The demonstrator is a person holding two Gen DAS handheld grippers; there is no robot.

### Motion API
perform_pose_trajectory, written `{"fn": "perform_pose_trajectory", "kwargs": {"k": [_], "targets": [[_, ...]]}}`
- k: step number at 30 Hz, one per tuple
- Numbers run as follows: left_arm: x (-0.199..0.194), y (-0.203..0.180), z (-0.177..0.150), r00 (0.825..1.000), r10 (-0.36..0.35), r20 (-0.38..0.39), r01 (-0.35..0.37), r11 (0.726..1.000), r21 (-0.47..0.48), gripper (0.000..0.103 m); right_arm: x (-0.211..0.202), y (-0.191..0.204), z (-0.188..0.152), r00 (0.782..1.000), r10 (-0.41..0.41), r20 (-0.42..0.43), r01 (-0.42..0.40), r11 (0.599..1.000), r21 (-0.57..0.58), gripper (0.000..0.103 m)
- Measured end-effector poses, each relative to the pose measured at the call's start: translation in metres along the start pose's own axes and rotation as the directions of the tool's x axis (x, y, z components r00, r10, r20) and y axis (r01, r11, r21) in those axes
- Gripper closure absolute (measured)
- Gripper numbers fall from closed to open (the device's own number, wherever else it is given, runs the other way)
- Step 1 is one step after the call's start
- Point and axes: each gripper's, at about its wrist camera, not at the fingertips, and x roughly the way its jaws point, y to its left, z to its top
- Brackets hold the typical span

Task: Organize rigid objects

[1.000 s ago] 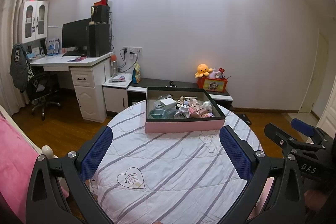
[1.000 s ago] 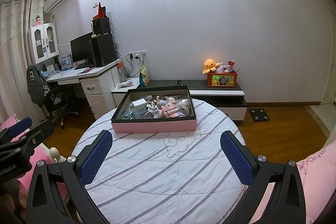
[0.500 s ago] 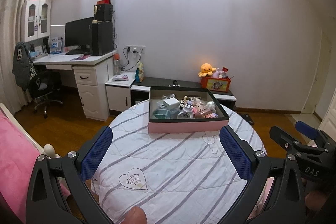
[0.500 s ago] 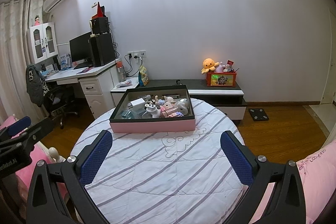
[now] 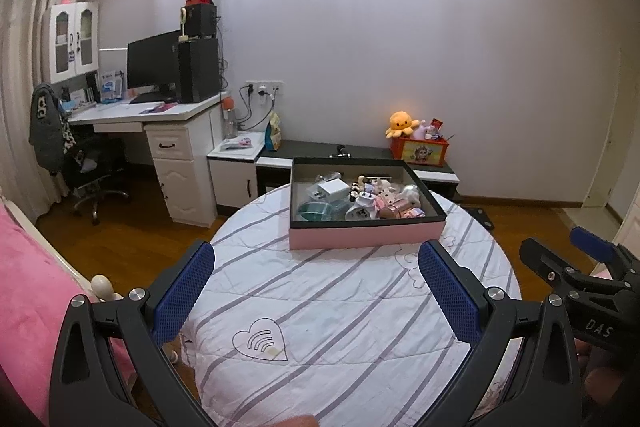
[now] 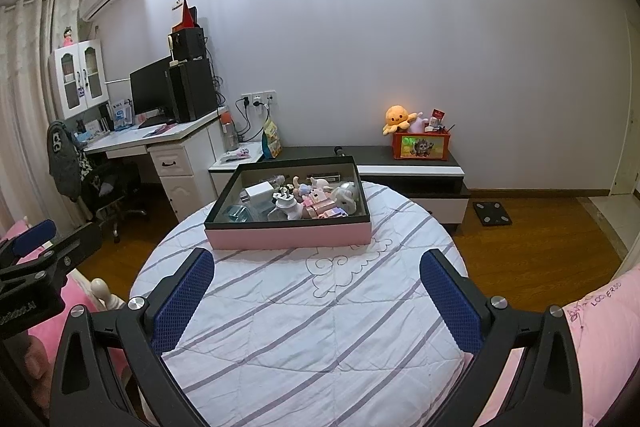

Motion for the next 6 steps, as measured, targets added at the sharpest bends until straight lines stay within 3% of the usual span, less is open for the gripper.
{"fn": "perform_pose_trajectory", "kwargs": {"k": [6], "targets": [[-0.0001, -0.0028, 0.0012, 1.0, -0.005, 0.007, 0.005, 1.0, 0.002, 0.0, 0.0024, -0.0012, -0.0002, 1.0, -0.003, -0.004, 0.003, 1.0, 0.005, 0.0]]}}
